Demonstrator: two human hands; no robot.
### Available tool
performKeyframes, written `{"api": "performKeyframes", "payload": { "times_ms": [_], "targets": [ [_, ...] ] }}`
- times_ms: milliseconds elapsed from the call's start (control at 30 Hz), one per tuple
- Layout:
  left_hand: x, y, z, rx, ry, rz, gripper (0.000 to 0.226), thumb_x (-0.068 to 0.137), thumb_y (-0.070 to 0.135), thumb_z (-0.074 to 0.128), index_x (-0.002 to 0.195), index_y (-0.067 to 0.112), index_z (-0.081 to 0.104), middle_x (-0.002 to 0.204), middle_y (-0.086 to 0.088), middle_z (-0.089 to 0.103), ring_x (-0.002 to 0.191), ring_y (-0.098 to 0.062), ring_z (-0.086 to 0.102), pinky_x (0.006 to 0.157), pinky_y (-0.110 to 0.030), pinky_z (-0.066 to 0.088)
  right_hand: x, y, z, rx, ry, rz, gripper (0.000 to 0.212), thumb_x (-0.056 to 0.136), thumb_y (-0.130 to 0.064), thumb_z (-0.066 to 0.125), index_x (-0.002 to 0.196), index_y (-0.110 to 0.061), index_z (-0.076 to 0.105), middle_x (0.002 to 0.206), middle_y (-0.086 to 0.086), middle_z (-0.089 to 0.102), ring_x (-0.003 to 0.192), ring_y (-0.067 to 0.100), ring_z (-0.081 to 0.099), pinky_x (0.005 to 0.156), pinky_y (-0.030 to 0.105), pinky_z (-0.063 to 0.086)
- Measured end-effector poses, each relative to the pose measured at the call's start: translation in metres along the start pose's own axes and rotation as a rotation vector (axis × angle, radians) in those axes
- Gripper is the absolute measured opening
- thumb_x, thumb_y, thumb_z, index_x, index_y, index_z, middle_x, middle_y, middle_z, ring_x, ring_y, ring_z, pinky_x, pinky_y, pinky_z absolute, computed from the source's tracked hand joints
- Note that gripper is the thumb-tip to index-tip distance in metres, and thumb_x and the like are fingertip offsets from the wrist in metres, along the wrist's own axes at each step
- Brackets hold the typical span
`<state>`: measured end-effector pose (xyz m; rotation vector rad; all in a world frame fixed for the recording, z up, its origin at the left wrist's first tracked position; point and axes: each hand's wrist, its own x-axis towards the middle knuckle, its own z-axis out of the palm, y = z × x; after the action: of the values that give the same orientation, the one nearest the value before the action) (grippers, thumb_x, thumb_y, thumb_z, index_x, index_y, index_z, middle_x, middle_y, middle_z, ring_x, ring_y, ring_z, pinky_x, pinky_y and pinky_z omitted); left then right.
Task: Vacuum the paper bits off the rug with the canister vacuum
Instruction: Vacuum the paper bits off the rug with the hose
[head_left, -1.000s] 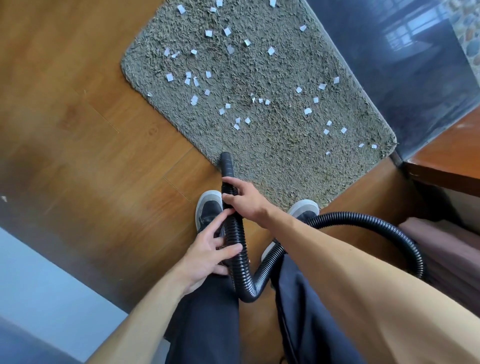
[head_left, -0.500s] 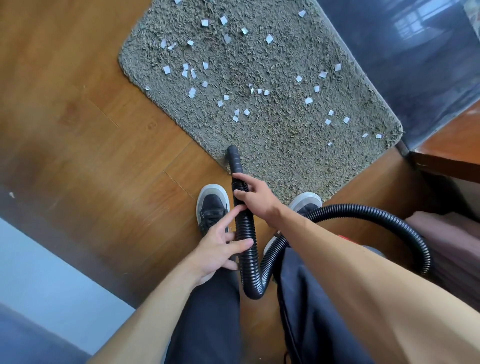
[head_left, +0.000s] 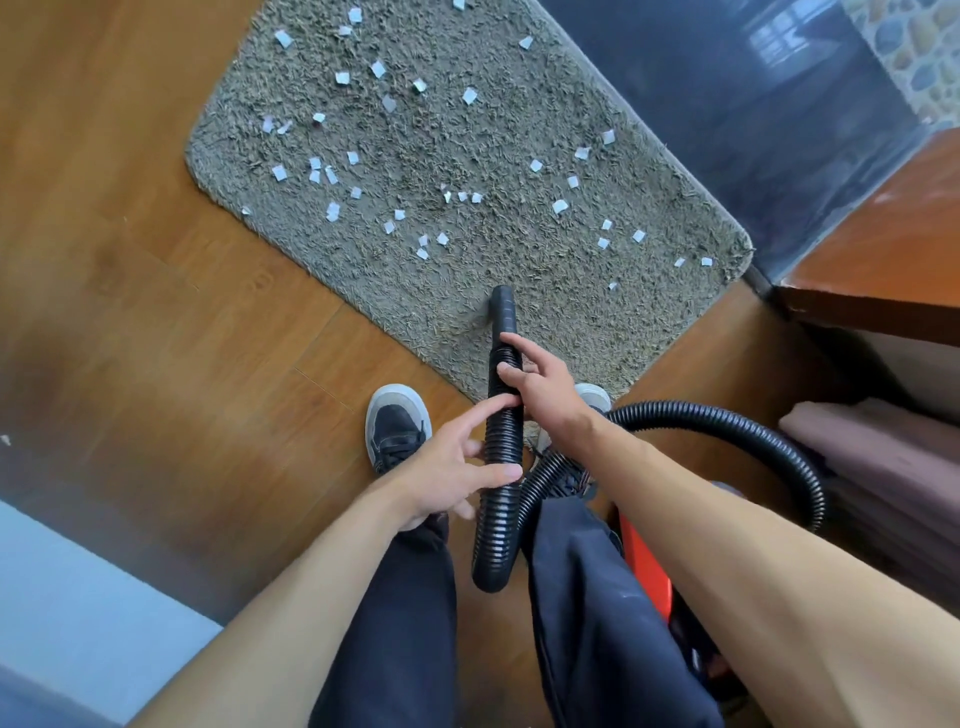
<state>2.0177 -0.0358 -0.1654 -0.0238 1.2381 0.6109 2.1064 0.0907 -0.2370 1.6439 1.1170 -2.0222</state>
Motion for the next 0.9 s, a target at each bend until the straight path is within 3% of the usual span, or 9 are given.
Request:
{"api": "performKeyframes", "payload": {
  "times_ms": [133,233,367,500,667,767,900],
  "targets": [
    [0.012,0.018,0.009,0.085,-0.014,0.021,0.067,0.092,0.011,0.067,0.135,0.057,0.043,0.099,0.012,0.068,0.074,-0.006,0.065,0.063,-0.041,0.048,0.000,0.000,-0.022,0.105,0.068,-0.021,0.043,0.096,-0.007,0.056,0.135,-0.024,0.053,0.086,0.007,0.057,0.071,0.015,0.061,0.052,0.024,0.050],
    [0.022,0.034,0.019,0.175,-0.019,0.046,0.065,0.092,0.008,0.065,0.137,0.050,0.045,0.098,0.008,0.068,0.070,-0.006,0.065,0.049,-0.028,0.049,-0.001,-0.003,-0.041,0.176,0.114,-0.033,0.041,0.096,-0.006,0.055,0.133,-0.023,0.054,0.088,0.007,0.060,0.078,0.021,0.063,0.060,0.031,0.054],
    [0.038,0.054,0.032,0.249,0.004,0.052,0.057,0.092,0.006,0.064,0.131,0.047,0.052,0.090,-0.001,0.067,0.068,-0.013,0.067,0.051,-0.030,0.053,0.000,-0.006,-0.070,0.306,0.173,-0.016,0.037,0.097,-0.006,0.054,0.130,-0.024,0.054,0.107,0.010,0.062,0.083,0.019,0.064,0.057,0.030,0.055],
    [0.047,0.067,0.044,0.337,-0.022,0.015,0.056,0.091,0.008,0.066,0.129,0.047,0.052,0.090,-0.005,0.062,0.066,-0.014,0.067,0.050,-0.030,0.053,-0.002,-0.003,-0.087,0.349,0.160,0.002,0.038,0.098,-0.005,0.052,0.132,-0.022,0.053,0.107,0.009,0.062,0.086,0.020,0.064,0.073,0.044,0.058],
    [0.050,0.072,0.057,0.418,-0.005,0.000,0.057,0.092,0.010,0.066,0.130,0.050,0.051,0.099,-0.013,0.060,0.067,-0.015,0.066,0.052,-0.032,0.055,-0.006,0.003,-0.097,0.426,0.184,0.011,0.038,0.098,-0.006,0.053,0.130,-0.026,0.053,0.106,0.009,0.063,0.090,0.024,0.066,0.069,0.039,0.060],
    [0.051,0.075,0.060,0.412,-0.009,-0.014,0.057,0.091,0.009,0.066,0.130,0.048,0.051,0.095,-0.013,0.056,0.063,-0.014,0.065,0.050,-0.030,0.054,-0.003,0.003,-0.094,0.438,0.191,0.000,0.038,0.097,-0.007,0.054,0.127,-0.030,0.055,0.108,0.011,0.063,0.090,0.023,0.064,0.075,0.043,0.057],
    [0.045,0.079,0.053,0.399,0.017,0.007,0.058,0.093,0.006,0.063,0.133,0.045,0.049,0.094,-0.011,0.056,0.061,-0.010,0.064,0.048,-0.029,0.052,0.004,-0.006,-0.083,0.373,0.145,-0.045,0.042,0.097,-0.007,0.054,0.134,-0.027,0.053,0.102,0.011,0.063,0.086,0.021,0.064,0.070,0.040,0.057]
  ]
}}
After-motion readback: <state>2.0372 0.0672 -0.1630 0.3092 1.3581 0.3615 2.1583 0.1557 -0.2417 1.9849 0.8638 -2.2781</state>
